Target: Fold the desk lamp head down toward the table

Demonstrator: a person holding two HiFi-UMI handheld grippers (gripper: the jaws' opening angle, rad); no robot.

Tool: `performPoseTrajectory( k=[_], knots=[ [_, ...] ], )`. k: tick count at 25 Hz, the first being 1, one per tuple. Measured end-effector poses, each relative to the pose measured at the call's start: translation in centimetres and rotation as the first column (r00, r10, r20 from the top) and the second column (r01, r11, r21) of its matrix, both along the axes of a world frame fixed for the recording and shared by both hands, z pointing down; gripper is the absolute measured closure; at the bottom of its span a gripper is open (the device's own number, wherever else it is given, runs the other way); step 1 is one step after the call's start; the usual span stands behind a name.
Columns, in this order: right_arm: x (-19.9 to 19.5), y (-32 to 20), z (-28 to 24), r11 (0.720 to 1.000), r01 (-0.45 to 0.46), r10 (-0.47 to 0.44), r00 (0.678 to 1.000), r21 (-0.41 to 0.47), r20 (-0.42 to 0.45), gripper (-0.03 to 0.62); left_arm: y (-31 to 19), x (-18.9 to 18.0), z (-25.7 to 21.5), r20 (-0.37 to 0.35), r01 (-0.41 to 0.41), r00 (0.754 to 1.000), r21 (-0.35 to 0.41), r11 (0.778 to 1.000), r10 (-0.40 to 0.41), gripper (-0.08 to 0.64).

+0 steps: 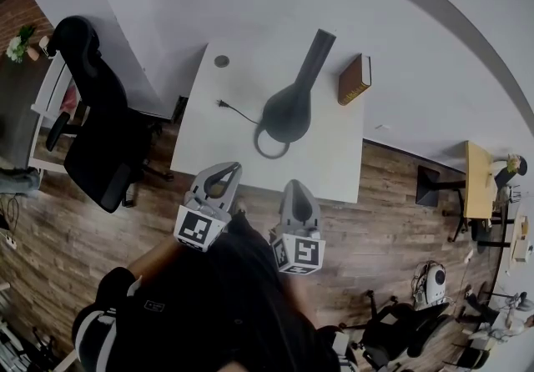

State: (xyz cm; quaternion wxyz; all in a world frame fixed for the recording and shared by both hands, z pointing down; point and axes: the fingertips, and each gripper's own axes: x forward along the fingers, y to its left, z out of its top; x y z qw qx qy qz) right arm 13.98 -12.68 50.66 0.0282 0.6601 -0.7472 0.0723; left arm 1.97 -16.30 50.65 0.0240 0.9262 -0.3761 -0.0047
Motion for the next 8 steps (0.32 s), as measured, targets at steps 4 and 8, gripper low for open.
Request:
performPoseTrajectory(
  k=[4,8],
  knots=[
    [0.05,-0.10,0.18,1.000,0.009,-0.009,1.000,0.005,-0.009,0.578,-0.06,0.15,0.24,0.010,-0.004,1.000,-0.006,1.000,0.004,0.529],
    [0.08,-0.31,0.18,1.000,0.008,-0.008,1.000,-0.002,-0.026,0.578,-0.34,0.27,-0.22,-0.007,0.001,1.000,0.005,1.000,0.000,0.528]
  ],
)
